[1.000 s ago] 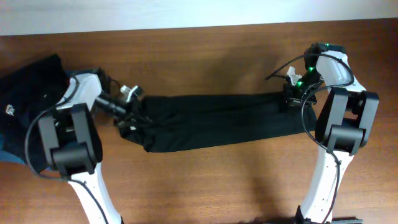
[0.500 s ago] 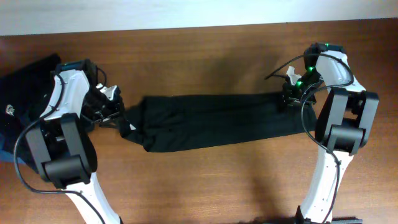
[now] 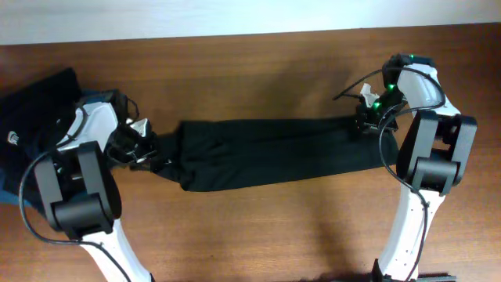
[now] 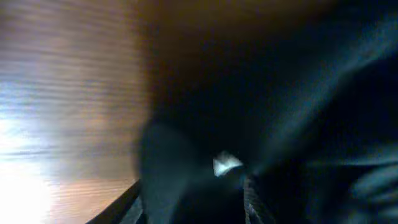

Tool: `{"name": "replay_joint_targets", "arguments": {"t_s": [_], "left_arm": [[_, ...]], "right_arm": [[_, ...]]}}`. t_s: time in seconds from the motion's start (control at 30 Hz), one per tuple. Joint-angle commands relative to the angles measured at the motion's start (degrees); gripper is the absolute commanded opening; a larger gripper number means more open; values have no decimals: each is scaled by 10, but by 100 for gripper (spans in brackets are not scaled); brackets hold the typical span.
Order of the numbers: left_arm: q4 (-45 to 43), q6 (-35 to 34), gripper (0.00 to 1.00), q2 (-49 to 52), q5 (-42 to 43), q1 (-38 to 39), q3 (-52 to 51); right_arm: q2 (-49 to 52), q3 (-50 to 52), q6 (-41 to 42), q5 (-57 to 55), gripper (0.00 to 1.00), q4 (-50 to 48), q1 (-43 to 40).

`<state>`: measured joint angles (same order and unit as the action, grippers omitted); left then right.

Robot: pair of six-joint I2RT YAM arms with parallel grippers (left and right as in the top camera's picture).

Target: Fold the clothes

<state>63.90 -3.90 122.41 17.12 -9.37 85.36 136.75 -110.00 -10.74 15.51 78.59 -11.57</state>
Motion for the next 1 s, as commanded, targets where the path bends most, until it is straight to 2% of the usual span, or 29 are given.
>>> {"name": "replay_joint_targets", "arguments": {"t_s": [0.0, 0.03, 0.07, 0.13, 0.23, 0.43, 0.57, 0.97], "left_arm": [[-35, 45, 24, 1, 152, -3, -23], [-38, 51, 13, 1, 166, -3, -23], [-40, 57, 6, 1, 177, -3, -23], [-43, 63, 0, 1, 187, -3, -23], [-47, 81, 0, 1, 204, -3, -23], [-65, 167, 0, 0, 306, -3, -23], [-65, 202, 0, 0, 322, -3, -23], [-68, 205, 4, 0, 344, 0, -23]], "right_arm": [[-13, 7, -4, -12, 30, 0, -1], [-13, 7, -4, -12, 30, 0, -1], [-13, 7, -4, -12, 29, 0, -1], [-13, 7, -4, -12, 29, 0, -1], [-13, 7, -4, -12, 29, 0, -1], [-13, 7, -4, -12, 29, 0, -1], [-13, 7, -4, -12, 29, 0, -1], [-13, 7, -4, -12, 29, 0, -1]]}}
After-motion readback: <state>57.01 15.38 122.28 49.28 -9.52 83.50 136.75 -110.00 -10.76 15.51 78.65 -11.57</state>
